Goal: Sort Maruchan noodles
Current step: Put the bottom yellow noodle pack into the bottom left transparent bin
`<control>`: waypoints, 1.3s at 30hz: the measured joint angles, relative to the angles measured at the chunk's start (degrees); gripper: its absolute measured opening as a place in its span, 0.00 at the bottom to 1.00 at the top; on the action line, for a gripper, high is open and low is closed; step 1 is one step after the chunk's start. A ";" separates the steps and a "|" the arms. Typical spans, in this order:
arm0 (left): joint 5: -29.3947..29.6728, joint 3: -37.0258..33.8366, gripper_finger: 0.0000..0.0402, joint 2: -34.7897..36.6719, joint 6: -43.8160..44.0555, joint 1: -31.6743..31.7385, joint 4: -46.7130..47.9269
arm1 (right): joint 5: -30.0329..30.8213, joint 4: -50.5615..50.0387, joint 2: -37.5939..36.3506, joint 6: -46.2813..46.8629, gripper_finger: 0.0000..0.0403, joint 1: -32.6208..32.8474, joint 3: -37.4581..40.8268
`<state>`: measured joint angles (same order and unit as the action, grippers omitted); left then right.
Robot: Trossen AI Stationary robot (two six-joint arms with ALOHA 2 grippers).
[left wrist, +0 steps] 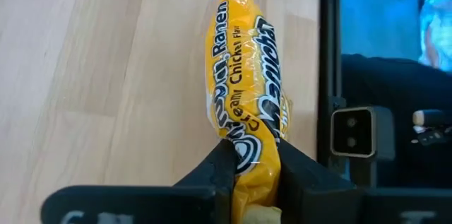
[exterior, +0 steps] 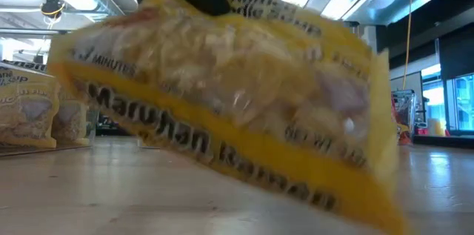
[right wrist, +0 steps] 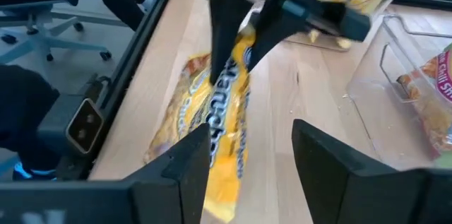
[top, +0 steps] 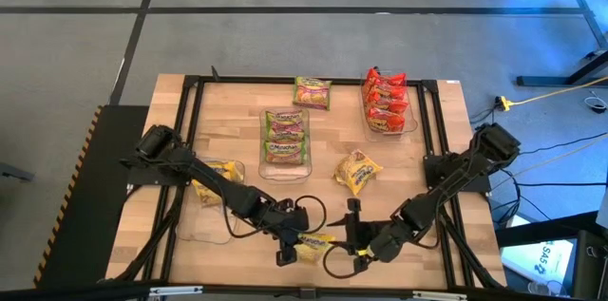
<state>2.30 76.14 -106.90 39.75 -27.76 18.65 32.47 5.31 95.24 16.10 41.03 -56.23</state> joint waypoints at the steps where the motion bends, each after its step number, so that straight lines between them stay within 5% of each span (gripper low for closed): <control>1: 0.42 0.00 0.11 0.45 0.00 -0.22 0.01 | 0.06 -0.14 0.00 -0.01 0.42 0.01 0.00; 10: 10.32 0.02 0.10 9.33 1.08 -5.77 11.56 | -4.13 0.05 -2.42 0.09 0.42 0.31 0.00; 25: 31.11 0.04 0.11 29.94 16.34 -23.23 43.09 | -2.93 0.84 -2.36 0.11 0.42 0.97 0.45; 33: 31.45 0.04 0.11 32.03 34.76 -30.71 65.37 | -4.18 0.97 -2.27 2.90 0.42 0.95 1.18; 39: 31.26 -5.25 0.11 32.02 41.10 -35.04 66.30 | -4.86 1.14 -2.27 3.50 0.42 0.97 1.18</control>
<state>33.56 70.89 -74.88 80.85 -62.80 84.95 27.61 6.44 92.97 19.59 42.00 -55.05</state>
